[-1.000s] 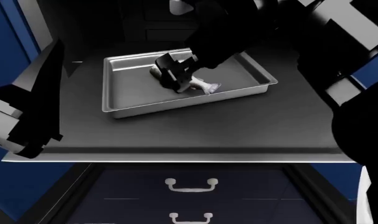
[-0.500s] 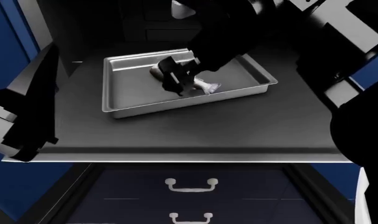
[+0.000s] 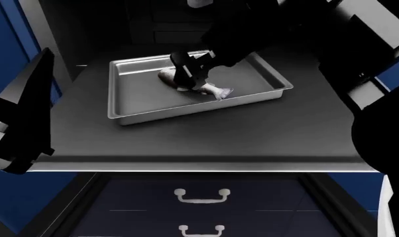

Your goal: Pick the fish from the top rack in the oven and place it on the plate on the counter.

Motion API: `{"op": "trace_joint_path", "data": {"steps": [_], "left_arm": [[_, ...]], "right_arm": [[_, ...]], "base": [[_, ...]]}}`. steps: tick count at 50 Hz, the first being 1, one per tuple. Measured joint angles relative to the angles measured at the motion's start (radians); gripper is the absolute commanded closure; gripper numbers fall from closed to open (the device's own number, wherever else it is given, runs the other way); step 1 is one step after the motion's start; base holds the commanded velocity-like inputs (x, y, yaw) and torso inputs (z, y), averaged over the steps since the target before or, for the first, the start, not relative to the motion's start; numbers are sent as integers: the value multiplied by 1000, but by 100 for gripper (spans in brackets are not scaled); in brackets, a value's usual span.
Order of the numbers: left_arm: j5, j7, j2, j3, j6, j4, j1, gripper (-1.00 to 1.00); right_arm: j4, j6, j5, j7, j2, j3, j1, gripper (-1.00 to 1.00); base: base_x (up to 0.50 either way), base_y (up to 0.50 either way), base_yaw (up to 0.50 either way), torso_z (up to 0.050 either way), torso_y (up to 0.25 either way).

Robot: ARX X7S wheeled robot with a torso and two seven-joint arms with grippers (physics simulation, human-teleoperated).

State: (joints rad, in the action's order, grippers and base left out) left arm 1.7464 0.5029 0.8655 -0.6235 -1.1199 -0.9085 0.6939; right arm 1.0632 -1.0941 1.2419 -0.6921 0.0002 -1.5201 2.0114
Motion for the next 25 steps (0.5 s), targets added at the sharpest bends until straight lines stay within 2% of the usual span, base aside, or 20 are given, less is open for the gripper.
{"op": "trace_joint_path", "data": {"steps": [25], "left_arm": [[4,-13,1,-57,-2,-6,-49,-100]], "right_arm": [[26,15,-33,16,0,7,-23,-100]], "base": [[0,0,0,0,0]]}}
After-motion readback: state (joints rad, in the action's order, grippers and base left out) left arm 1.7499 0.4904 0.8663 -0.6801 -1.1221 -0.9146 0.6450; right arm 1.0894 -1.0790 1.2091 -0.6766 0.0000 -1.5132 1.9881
